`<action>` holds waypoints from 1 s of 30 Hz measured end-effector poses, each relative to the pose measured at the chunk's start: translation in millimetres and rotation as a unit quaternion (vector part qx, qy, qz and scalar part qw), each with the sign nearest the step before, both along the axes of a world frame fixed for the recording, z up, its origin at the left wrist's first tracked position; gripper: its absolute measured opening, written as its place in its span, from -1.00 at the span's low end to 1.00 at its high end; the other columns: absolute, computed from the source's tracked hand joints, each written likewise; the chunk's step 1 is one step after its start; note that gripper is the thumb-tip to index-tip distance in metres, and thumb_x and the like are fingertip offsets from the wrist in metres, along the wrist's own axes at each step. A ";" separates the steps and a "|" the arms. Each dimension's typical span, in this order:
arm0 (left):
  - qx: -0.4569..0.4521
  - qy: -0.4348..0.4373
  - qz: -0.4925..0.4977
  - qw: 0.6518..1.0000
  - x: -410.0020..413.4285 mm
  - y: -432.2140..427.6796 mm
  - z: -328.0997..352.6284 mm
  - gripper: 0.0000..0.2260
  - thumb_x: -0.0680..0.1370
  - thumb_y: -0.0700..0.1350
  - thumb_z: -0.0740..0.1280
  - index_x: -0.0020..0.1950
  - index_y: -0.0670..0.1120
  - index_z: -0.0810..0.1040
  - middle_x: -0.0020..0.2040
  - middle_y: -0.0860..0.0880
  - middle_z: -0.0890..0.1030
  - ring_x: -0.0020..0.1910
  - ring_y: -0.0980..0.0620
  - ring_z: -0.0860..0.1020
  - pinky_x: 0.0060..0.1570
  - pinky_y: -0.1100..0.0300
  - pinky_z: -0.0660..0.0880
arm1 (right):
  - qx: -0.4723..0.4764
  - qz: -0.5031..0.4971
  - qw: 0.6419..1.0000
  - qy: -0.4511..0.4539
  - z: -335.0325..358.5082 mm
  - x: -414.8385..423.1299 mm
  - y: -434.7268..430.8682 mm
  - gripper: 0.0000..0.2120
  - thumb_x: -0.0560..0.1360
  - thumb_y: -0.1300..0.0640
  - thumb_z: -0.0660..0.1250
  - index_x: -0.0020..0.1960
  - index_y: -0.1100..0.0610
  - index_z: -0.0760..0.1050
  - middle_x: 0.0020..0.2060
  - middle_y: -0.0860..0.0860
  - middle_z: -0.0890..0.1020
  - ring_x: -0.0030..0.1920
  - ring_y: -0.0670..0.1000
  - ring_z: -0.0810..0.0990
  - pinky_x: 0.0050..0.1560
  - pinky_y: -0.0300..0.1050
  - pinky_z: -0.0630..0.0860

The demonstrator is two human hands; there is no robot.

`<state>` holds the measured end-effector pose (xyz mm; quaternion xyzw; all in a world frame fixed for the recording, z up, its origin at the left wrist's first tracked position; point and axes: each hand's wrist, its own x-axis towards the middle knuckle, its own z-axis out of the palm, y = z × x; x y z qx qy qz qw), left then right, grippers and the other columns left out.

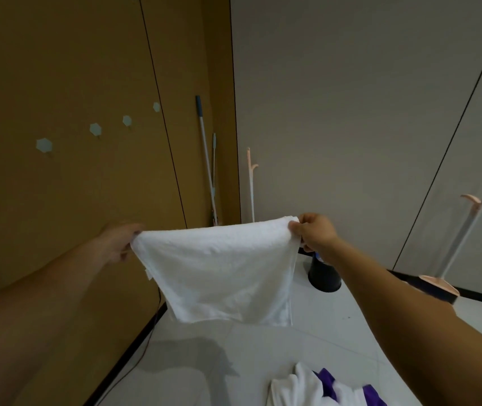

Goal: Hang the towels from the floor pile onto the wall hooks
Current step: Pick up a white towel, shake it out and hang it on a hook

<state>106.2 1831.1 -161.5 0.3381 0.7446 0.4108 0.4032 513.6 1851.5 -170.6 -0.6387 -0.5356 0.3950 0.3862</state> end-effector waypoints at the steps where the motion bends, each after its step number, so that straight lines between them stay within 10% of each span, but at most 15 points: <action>1: 0.002 0.000 -0.002 1.000 -1.0 -2.6 1.5 -0.88 0.53 -0.11 0.33 -0.22 -0.05 0.50 -0.26 -0.06 0.45 -0.31 -0.02 0.38 -0.34 0.15 0.25 | 0.002 -0.001 1.000 -0.005 -0.2 -2.8 1.6 -0.82 0.54 0.13 0.31 -0.21 0.18 0.49 -0.30 0.13 0.53 -0.31 0.09 0.47 -0.25 -0.02 0.52; 5: -0.025 -0.008 -0.025 0.999 -8.7 -17.2 7.1 -0.93 0.50 -0.09 0.37 -0.11 -0.07 0.54 -0.15 -0.04 0.49 -0.18 -0.02 0.43 -0.29 0.11 0.29 | 0.003 -0.003 1.000 0.017 1.8 -15.6 5.9 -0.85 0.54 0.14 0.34 -0.14 0.21 0.53 -0.17 0.17 0.59 -0.14 0.15 0.58 0.00 0.07 0.61; 10: -0.059 -0.012 -0.043 0.997 -23.6 -31.6 4.1 -0.87 0.48 -0.23 0.36 0.01 -0.15 0.51 0.05 -0.08 0.49 0.08 -0.11 0.43 0.01 0.03 0.30 | -0.017 -0.014 0.987 0.158 4.7 -37.4 5.3 -0.92 0.47 0.25 0.42 -0.08 0.22 0.53 -0.17 0.13 0.60 -0.17 0.09 0.58 -0.14 -0.06 0.57; 17: -0.070 0.017 -0.053 0.996 -43.8 -44.1 -6.8 -0.83 0.43 -0.37 0.23 -0.18 -0.10 0.41 -0.06 -0.07 0.45 -0.02 -0.08 0.40 -0.19 0.12 0.27 | -0.026 0.002 0.959 0.281 7.1 -65.8 7.6 -0.72 0.41 0.38 0.42 0.08 0.22 0.49 -0.02 0.16 0.57 -0.02 0.15 0.60 -0.04 0.02 0.60; 22: -0.082 0.090 -0.092 0.988 -65.9 -45.2 -4.9 -0.79 0.39 -0.42 0.23 -0.33 -0.14 0.35 -0.30 -0.10 0.36 -0.31 -0.04 0.33 -0.38 0.20 0.18 | 0.009 0.026 0.978 0.205 4.9 -86.6 22.0 -0.62 0.45 0.31 0.42 0.21 0.07 0.46 0.00 0.14 0.55 -0.10 0.12 0.59 -0.11 -0.01 0.61; 27: -0.129 0.121 -0.143 0.974 -89.5 -42.2 3.2 -0.84 0.41 -0.40 0.32 -0.12 -0.17 0.49 -0.10 -0.12 0.51 -0.19 -0.06 0.46 -0.44 0.24 0.33 | 0.048 0.067 0.993 0.085 -7.0 -119.3 42.2 -0.91 0.51 0.23 0.37 0.01 0.13 0.59 -0.05 0.08 0.62 -0.06 0.09 0.59 -0.03 -0.05 0.58; 30: -0.127 0.139 -0.157 0.970 -106.1 -38.6 4.7 -0.83 0.41 -0.34 0.40 -0.02 -0.19 0.58 -0.07 -0.14 0.62 -0.16 -0.06 0.57 -0.45 0.27 0.46 | 0.039 0.122 0.991 0.030 -10.3 -144.3 54.0 -0.74 0.40 0.18 0.51 0.06 0.11 0.58 -0.08 -0.01 0.61 -0.08 0.03 0.63 -0.08 -0.08 0.61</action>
